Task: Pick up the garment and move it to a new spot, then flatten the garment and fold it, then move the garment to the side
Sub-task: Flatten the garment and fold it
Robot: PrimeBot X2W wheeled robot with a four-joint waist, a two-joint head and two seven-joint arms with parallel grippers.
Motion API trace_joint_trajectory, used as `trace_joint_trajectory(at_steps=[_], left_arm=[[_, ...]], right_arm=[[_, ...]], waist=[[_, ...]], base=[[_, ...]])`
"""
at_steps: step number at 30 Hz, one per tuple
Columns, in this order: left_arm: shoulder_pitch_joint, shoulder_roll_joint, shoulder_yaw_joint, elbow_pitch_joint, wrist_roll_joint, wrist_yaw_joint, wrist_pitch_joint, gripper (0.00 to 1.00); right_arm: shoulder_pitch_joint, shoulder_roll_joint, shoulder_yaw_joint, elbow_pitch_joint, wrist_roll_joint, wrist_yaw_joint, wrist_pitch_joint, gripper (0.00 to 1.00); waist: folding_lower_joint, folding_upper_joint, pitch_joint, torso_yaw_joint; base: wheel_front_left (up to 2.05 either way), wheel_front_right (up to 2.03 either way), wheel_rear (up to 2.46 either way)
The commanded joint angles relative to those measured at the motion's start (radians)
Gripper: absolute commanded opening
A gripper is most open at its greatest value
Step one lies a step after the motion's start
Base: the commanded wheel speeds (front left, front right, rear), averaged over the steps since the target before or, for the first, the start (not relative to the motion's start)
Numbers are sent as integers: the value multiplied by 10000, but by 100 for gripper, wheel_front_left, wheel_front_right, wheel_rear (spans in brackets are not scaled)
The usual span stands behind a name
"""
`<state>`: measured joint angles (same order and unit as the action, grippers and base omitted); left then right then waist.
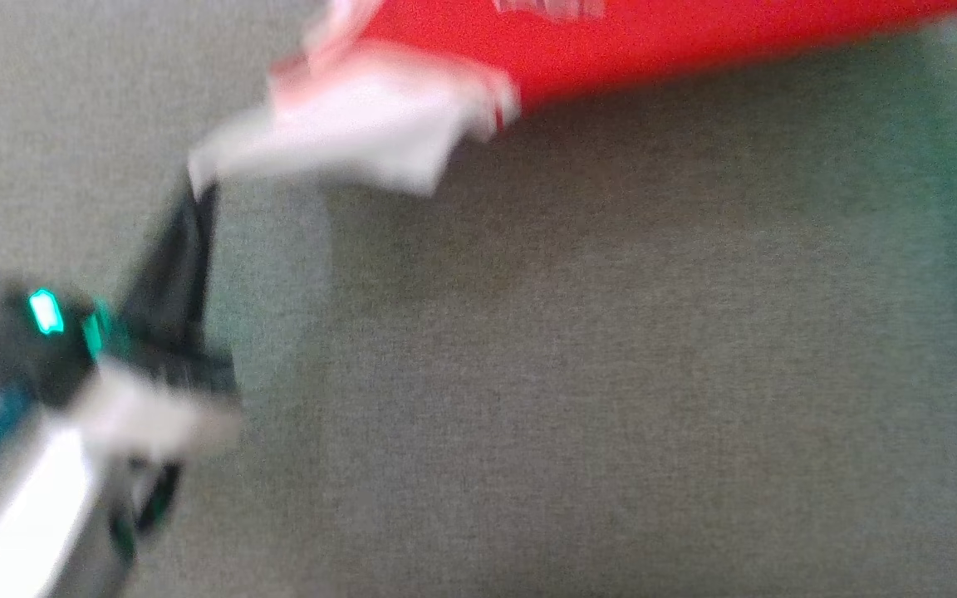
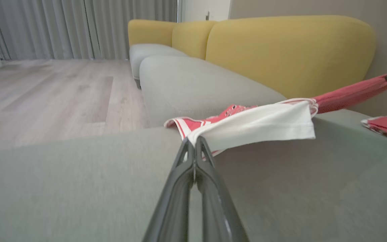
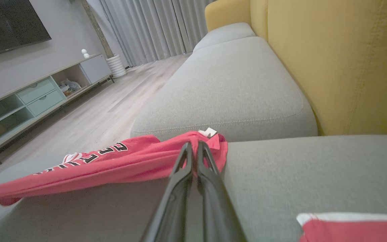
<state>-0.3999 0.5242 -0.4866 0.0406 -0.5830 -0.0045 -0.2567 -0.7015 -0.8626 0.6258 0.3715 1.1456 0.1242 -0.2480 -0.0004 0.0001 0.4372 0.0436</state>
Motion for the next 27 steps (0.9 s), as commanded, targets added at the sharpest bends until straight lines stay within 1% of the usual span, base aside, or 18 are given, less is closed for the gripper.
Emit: trace_joint_trajectory(at_steps=[1, 4, 7, 8, 11, 14, 16, 19, 22, 27], left_arm=[[584, 627, 495, -562, -110, 300, -50, 0], [2177, 629, 384, -1345, -279, 790, -50, 0], [3355, 538, 332, -1934, -471, 1185, -50, 0], [3355, 538, 332, -1934, -471, 1185, -50, 0], [4189, 499, 253, -2354, -650, 1426, -43, 0], [4504, 492, 210, -2586, -749, 1510, -25, 0], [4353, 450, 203, -2606, -783, 1459, -3, 0], [3649, 327, 88, -2455, -757, 1208, 165, 0], [2566, 64, -8, -1948, -679, 962, 355, 0], [541, -471, -141, -683, -526, 477, 524, 0]], right_arm=[[936, -290, -490, -352, -149, 65, -133, 0], [2594, 3, -1533, -938, -526, 65, -135, 0], [4263, 347, -2604, -1520, -1122, 65, -135, 0], [4263, 347, -2604, -1520, -1122, 65, -135, 0], [5741, 648, -3359, -2219, -1621, 65, -136, 0], [6715, 961, -4042, -2808, -2009, 65, -136, 0], [7044, 1196, -4315, -3056, -2121, 65, -136, 0], [7026, 1476, -4523, -3120, -2234, 65, -67, 0], [6545, 1675, -4557, -2907, -2358, 65, 251, 0], [5303, 1911, -4413, -2328, -2447, 65, 865, 0]], waist=[[4, -1, -363, -145], [4, -1, -568, -163], [4, -1, -750, -173], [4, -1, -750, -173], [4, -1, -840, -185], [4, -1, -871, -184], [4, -1, -872, -189], [4, -1, -791, -156], [4, -1, -627, -146], [4, -1, -244, -181]], base=[[0, 0, 0], [0, 0, 0], [0, 0, 0], [0, 0, 0], [0, 0, 0], [0, 0, 0], [0, 0, 0], [0, 0, 0], [0, 0, 0], [0, 0, 0]])
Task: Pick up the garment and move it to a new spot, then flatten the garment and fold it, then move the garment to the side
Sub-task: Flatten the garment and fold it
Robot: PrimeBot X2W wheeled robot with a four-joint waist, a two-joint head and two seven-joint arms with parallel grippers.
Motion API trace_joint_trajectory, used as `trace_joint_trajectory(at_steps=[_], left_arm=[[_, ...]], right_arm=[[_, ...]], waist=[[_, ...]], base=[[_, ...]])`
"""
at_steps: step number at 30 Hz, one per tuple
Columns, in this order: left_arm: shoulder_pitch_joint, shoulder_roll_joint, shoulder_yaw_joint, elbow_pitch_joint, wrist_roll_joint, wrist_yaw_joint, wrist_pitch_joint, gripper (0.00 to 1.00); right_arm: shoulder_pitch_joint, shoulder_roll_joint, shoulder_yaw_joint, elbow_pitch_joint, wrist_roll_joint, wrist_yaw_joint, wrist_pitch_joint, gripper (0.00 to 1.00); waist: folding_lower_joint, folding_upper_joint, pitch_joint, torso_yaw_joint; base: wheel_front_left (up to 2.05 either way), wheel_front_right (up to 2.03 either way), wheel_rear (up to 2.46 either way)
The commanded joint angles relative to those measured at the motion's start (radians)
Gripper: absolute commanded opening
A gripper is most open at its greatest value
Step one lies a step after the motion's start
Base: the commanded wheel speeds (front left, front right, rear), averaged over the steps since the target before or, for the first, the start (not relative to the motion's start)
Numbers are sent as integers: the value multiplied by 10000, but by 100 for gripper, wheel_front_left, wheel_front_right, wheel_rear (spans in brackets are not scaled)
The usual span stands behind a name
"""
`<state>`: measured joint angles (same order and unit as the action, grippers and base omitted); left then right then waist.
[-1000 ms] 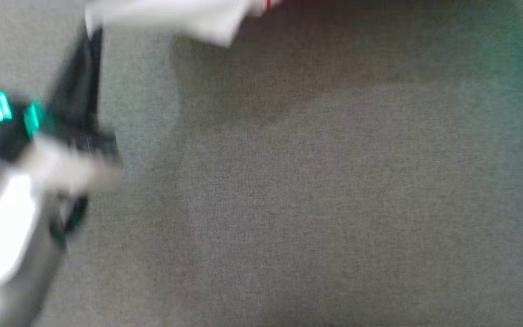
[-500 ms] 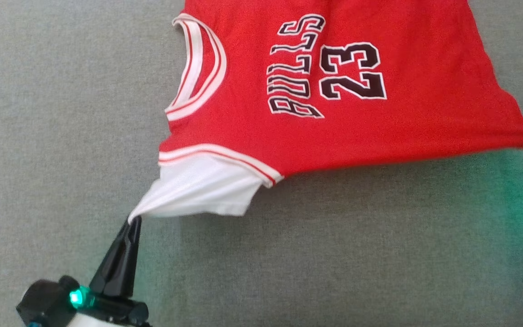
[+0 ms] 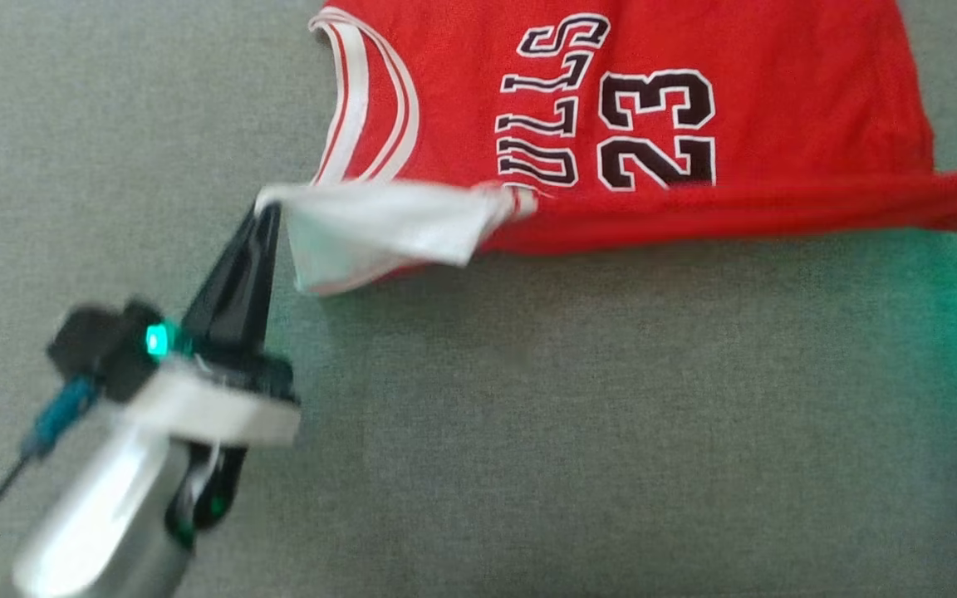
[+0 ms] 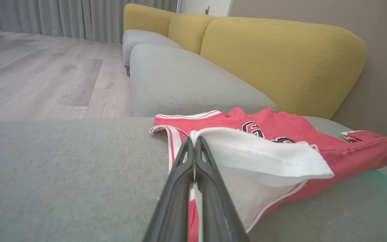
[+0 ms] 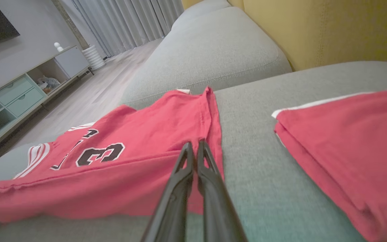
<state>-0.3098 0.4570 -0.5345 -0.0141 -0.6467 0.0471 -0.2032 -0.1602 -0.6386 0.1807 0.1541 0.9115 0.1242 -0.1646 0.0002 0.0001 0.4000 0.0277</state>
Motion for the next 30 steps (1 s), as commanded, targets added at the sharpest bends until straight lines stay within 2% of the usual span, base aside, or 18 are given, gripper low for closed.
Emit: trace_joint_trajectory(at_steps=[1, 8, 11, 17, 18, 19, 20, 25, 30], left_arm=[[-755, 130, 314, 146, 159, -145, 18, 0], [-3076, -180, 201, 1912, 596, -730, 7, 0], [-3855, -278, 230, 2613, 821, -831, -147, 0], [-4417, -428, 222, 3362, 958, -900, -285, 0], [-4459, -480, 227, 3468, 947, -902, -306, 34], [-4480, -540, 236, 3567, 928, -900, -331, 96], [-4488, -590, 228, 3646, 949, -890, -362, 100], [-4203, -843, 256, 3818, 1002, -726, -484, 100], [-3053, -1159, 419, 3647, 1160, -32, -564, 100]], right_arm=[[-403, -303, 95, -41, -125, 65, 132, 0], [-2337, -332, 708, 802, -320, 65, 541, 0], [-3191, -388, 1158, 1243, -299, 65, 609, 0], [-4102, -420, 1824, 1927, -145, 65, 419, 0], [-4219, -405, 1961, 2044, -98, 65, 390, 15], [-4324, -389, 2096, 2159, -57, 65, 346, 56], [-4420, -368, 2198, 2289, -9, 65, 266, 100], [-4628, -264, 2544, 2655, 164, 65, -265, 100], [-4513, -86, 2936, 2843, 404, 65, -714, 100]], waist=[[-2, -1, 222, -44], [-2, -1, 730, -170], [-2, -1, 932, -240], [-2, -1, 1182, -236], [-2, -1, 1213, -227], [-2, -1, 1233, -219], [-2, -1, 1244, -207], [-2, -1, 1149, -178], [-2, -1, 833, -253]], base=[[0, 0, 0], [0, 0, 0], [0, 0, 0], [0, 0, 0], [0, 0, 0], [0, 0, 0], [0, 0, 0], [0, 0, 0], [0, 0, 0]])
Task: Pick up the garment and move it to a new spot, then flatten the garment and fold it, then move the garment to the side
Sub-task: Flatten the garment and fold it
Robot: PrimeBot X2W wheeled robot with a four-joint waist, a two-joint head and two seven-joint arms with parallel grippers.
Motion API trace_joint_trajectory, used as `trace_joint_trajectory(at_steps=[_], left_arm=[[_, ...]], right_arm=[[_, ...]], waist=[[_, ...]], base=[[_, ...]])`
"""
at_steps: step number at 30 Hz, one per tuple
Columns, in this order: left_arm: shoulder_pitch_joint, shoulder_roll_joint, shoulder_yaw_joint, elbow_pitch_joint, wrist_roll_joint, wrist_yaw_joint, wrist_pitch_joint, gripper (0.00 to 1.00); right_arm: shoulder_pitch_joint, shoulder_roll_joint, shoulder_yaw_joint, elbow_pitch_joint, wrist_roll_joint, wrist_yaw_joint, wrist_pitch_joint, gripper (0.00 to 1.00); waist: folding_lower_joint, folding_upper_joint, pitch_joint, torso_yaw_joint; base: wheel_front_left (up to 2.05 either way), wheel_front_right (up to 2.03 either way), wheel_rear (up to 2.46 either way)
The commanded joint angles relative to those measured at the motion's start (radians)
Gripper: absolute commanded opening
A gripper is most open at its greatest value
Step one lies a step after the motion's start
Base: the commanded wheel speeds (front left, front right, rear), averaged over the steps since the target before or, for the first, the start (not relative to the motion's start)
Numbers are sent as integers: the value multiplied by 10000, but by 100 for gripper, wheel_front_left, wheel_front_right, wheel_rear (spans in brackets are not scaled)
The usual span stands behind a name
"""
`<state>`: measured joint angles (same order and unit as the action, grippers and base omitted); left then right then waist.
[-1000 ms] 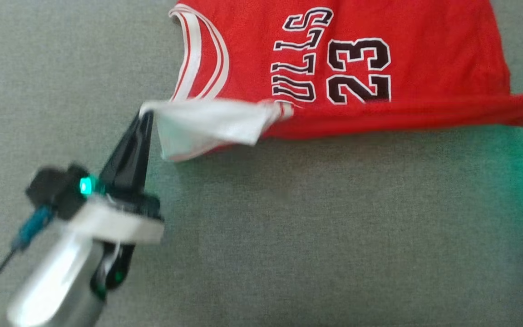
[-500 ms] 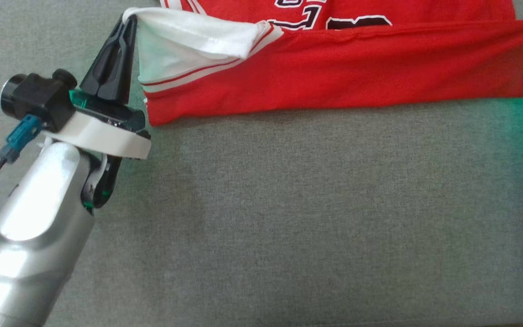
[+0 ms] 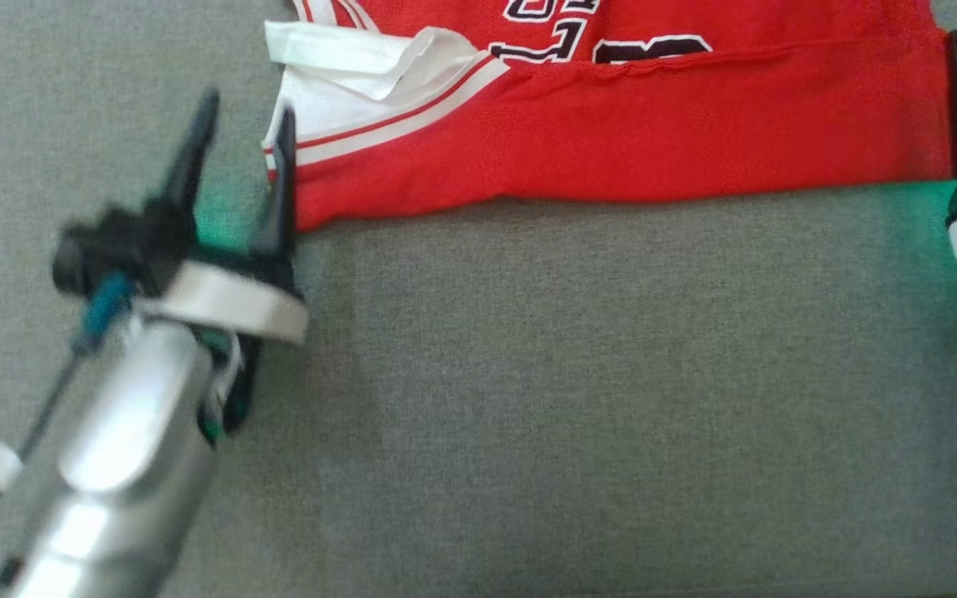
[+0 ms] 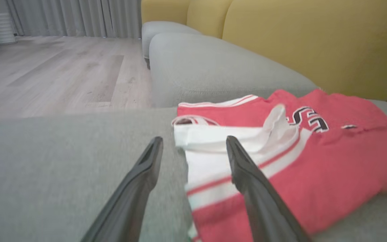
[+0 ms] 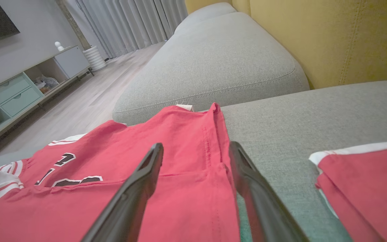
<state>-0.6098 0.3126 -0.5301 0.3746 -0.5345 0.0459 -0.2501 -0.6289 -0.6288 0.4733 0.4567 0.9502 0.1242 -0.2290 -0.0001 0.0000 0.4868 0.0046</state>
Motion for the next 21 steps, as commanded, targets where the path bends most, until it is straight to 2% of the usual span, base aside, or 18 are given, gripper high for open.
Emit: trace_joint_trajectory(at_steps=[1, 6, 11, 14, 15, 16, 17, 21], left_arm=[[221, 229, 370, -287, 80, 95, -100, 100], [1246, 8, 329, -291, 106, 400, -110, 100], [1399, 10, 295, 308, 172, 803, 161, 100], [1266, 18, 135, 625, 208, 728, 434, 100], [1238, 19, 63, 693, 211, 655, 512, 74], [1219, 25, -25, 739, 226, 566, 582, 40], [1209, 37, -107, 778, 246, 499, 653, 0], [1288, 72, -292, 786, 253, 360, 787, 0]], right_arm=[[218, -157, 75, -155, 69, 65, -119, 100], [462, -13, 341, 43, 308, 65, -268, 100], [589, 119, 550, 123, 430, 65, -315, 100], [570, 156, 647, 125, 472, 65, -322, 100], [563, 158, 657, 128, 477, 65, -323, 100], [559, 157, 657, 142, 483, 65, -323, 100], [564, 156, 646, 171, 488, 65, -324, 100], [661, 231, 730, 545, 559, 65, -325, 100]], waist=[[1, 0, -96, -41], [1, 0, -361, -114], [1, 0, -438, -200], [1, 0, -430, -260], [1, 0, -432, -279], [1, 0, -439, -292], [1, 0, -454, -299], [1, 0, -605, -270]], base=[[0, 0, 0], [0, 0, 0], [0, 0, 0], [0, 0, 0], [0, 0, 0], [0, 0, 0], [0, 0, 0], [0, 0, 0]])
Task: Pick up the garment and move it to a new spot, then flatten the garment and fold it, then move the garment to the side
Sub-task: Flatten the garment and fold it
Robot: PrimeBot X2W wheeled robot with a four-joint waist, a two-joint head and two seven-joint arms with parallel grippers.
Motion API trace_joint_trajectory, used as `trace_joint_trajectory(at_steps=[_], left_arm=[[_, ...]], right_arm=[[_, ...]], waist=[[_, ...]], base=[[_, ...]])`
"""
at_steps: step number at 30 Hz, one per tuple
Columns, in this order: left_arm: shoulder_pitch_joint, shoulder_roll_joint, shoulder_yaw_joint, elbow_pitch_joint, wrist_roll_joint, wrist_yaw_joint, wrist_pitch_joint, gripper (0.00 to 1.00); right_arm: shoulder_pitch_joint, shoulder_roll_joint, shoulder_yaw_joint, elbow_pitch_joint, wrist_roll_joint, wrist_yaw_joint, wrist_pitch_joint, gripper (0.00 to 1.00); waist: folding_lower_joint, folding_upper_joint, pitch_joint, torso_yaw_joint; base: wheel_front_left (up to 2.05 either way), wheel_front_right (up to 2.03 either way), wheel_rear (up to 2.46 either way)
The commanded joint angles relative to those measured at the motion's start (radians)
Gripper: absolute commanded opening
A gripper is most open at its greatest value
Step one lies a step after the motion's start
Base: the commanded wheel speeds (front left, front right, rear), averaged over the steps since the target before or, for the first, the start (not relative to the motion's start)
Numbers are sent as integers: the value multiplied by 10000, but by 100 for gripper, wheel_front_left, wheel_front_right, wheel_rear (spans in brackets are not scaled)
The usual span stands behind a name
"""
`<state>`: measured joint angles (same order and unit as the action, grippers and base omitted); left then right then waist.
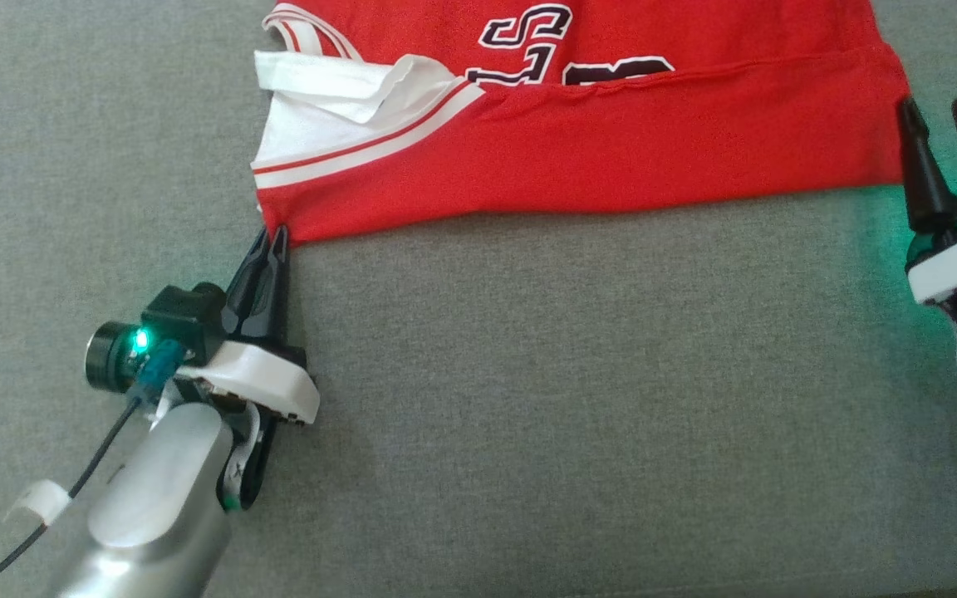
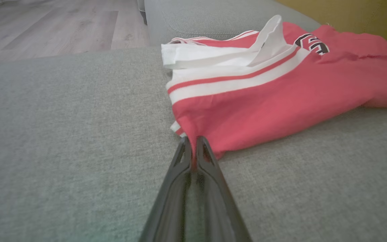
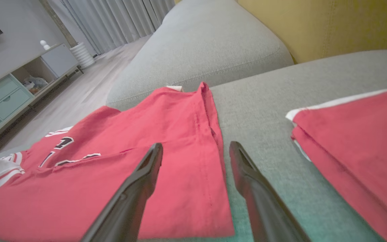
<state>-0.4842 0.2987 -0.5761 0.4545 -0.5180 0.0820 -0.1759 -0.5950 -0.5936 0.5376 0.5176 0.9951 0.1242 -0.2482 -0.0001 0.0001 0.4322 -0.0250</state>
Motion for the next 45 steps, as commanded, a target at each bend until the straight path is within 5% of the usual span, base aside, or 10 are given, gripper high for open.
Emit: trace_joint_trajectory(at_steps=[1, 12, 13, 15, 29, 45], left_arm=[[51, 239, 173, -74, 120, 32, -30, 0], [-56, 647, 222, -529, 395, 252, -314, 0], [-63, 658, 212, -544, 409, 261, -323, 0], [-59, 669, 193, -604, 434, 281, -360, 0], [1337, 910, -398, -1451, 563, 513, -145, 0], [3919, 1615, -900, -3848, 361, 1067, 213, 0]], right_arm=[[343, -92, 169, 92, 135, 65, -133, 100], [49, 239, 754, 2024, 350, 65, 761, 100], [37, 250, 818, 2050, 378, 65, 845, 83], [15, 209, 936, 2035, 387, 65, 866, 0], [1095, -1072, 1369, 1236, 142, 65, 514, 0], [4826, -2361, 216, -953, 555, 65, 10, 0]], waist=[[1, -1, -108, 50], [1, -1, -242, 421], [1, -1, -247, 433], [1, -1, -268, 454], [1, -1, -1154, 525], [1, -1, -1472, 588]], base=[[0, 0, 0], [0, 0, 0], [0, 0, 0], [0, 0, 0], [0, 0, 0], [0, 0, 0]])
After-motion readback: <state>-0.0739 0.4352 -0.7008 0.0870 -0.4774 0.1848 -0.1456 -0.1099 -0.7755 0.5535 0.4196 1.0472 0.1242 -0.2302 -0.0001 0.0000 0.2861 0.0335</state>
